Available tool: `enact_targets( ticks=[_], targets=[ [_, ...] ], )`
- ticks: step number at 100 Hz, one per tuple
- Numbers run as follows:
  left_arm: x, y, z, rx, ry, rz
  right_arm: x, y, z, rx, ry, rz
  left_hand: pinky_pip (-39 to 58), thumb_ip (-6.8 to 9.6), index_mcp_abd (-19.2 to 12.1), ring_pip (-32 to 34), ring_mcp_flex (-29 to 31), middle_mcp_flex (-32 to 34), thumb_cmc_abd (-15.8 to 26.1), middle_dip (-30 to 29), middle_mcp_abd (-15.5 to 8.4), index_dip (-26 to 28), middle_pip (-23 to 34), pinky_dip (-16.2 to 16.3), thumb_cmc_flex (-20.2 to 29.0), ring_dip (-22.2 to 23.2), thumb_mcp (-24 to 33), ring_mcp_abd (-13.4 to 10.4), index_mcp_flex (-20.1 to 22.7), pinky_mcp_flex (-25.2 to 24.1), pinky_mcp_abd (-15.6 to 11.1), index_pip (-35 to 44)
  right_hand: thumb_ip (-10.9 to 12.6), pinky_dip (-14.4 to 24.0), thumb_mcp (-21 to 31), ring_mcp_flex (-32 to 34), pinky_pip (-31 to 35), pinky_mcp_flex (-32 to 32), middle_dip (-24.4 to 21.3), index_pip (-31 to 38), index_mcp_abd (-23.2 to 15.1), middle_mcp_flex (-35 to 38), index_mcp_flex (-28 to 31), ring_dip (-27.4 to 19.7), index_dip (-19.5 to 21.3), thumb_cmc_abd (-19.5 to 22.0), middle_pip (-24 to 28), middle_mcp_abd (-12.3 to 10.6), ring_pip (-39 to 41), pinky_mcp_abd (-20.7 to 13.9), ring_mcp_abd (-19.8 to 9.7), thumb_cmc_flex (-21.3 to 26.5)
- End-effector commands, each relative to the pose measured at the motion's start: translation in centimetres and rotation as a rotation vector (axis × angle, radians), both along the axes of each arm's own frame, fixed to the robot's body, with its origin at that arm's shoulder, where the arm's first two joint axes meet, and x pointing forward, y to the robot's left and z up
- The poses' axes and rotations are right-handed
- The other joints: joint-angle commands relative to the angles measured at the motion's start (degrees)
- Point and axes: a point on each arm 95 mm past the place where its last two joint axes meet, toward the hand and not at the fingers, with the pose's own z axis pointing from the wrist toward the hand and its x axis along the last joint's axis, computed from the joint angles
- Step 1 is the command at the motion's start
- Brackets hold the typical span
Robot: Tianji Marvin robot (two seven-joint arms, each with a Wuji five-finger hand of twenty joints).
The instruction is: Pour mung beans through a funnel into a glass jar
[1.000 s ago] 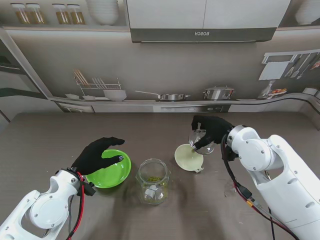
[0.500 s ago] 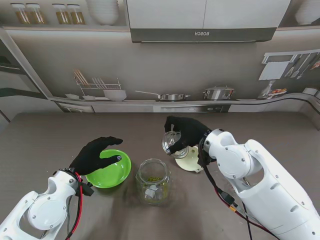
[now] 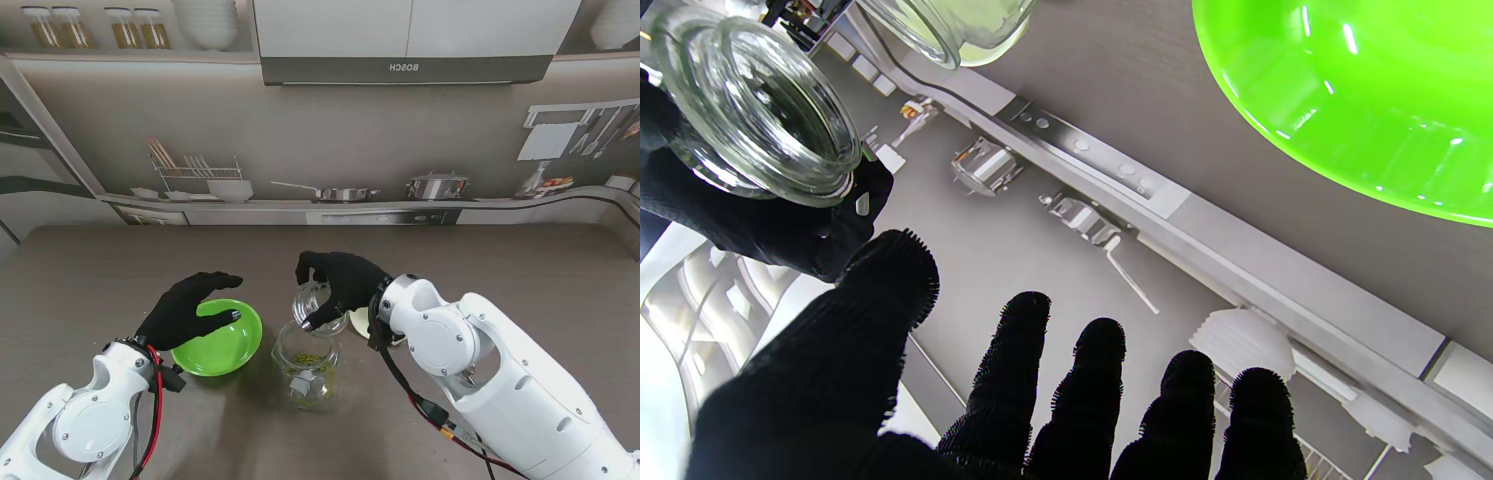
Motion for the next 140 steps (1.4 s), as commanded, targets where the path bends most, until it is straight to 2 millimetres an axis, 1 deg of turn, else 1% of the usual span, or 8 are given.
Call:
enact_targets(
  ticks=[1, 18, 47, 98, 140],
  targets=[
    [-0.2, -0.3, 0.0, -0.002, 0.007, -0.011, -0.5, 0.8, -0.4, 0.002, 0.011, 0.032, -2.1, 1.94, -0.3, -0.4, 0.1, -0.5, 1.5, -0.1, -0.1, 0.1, -0.5, -0.2, 1.6, -0.2, -0.6, -1.0, -0.1, -1.0, -2.2, -0.4, 0.9, -0.6, 15.9, 2.2, 2.5, 1.8, 2.6, 16.0, 2.1, 5.1, 8.6, 2.2, 2.6, 11.4, 16.7, -10.2, 0.1, -2.0, -12.2, 25.3],
    [-0.2, -0.2, 0.0, -0.002, 0.006, -0.011, -0.6, 1.4, -1.3, -0.012, 0.016, 0.064, -2.1, 1.95, -0.2, -0.4, 0.1, -0.5, 1.5, -0.1, -0.1, 0.1, -0.5, -0.2, 1.7, -0.2, -0.6, -0.9, 0.1, -0.9, -2.2, -0.4, 0.9, -0.6, 15.8, 2.2, 2.5, 1.7, 2.5, 16.0, 2.1, 5.1, 8.5, 2.1, 2.6, 11.5, 16.6, -10.3, 0.1, -1.9, -12.3, 25.1],
    [-0.3, -0.1, 0.1, -0.002, 0.002, -0.008, -0.3, 1.9, -2.5, -0.04, 0.011, 0.097, -2.1, 1.96, -0.2, -0.4, 0.1, -0.4, 1.6, -0.1, 0.0, 0.2, -0.5, -0.2, 1.6, -0.2, -0.7, -1.0, 0.1, -0.9, -2.1, -0.4, 0.9, -0.6, 15.7, 2.1, 2.3, 1.1, 2.5, 16.0, 1.8, 4.9, 8.4, 2.0, 2.6, 11.6, 16.3, -10.8, 0.0, -1.9, -11.9, 24.9],
    [-0.4, 0.0, 0.2, -0.004, 0.005, -0.005, -0.4, 2.4, -3.3, -0.076, -0.053, 0.16, -2.1, 1.99, 0.2, -0.4, 0.1, -0.3, 1.8, -0.1, 0.1, 0.3, -0.5, -0.2, 1.7, -0.2, -0.8, -0.9, 0.8, -0.9, -2.1, -0.2, 0.7, 0.0, 15.5, 2.1, 1.7, -1.0, 1.8, 15.6, 0.2, 4.7, 8.4, 1.5, 2.3, 11.8, 16.1, -12.2, -0.8, -1.5, -11.2, 23.6],
    [-0.5, 0.1, 0.3, -0.005, 0.007, -0.003, -0.6, 3.1, -3.7, -0.107, -0.083, 0.221, -2.1, 1.99, 0.4, -0.4, 0.2, -0.4, 1.8, -0.1, 0.1, 0.3, -0.5, -0.2, 1.7, -0.2, -0.9, -0.8, 0.9, -1.0, -2.2, -0.1, 0.6, 0.6, 15.0, 1.5, 0.9, -4.4, 1.0, 15.2, -0.9, 4.3, 8.2, 0.6, 1.6, 12.2, 15.5, -13.2, -2.2, -0.9, -10.1, 22.3]
  ],
)
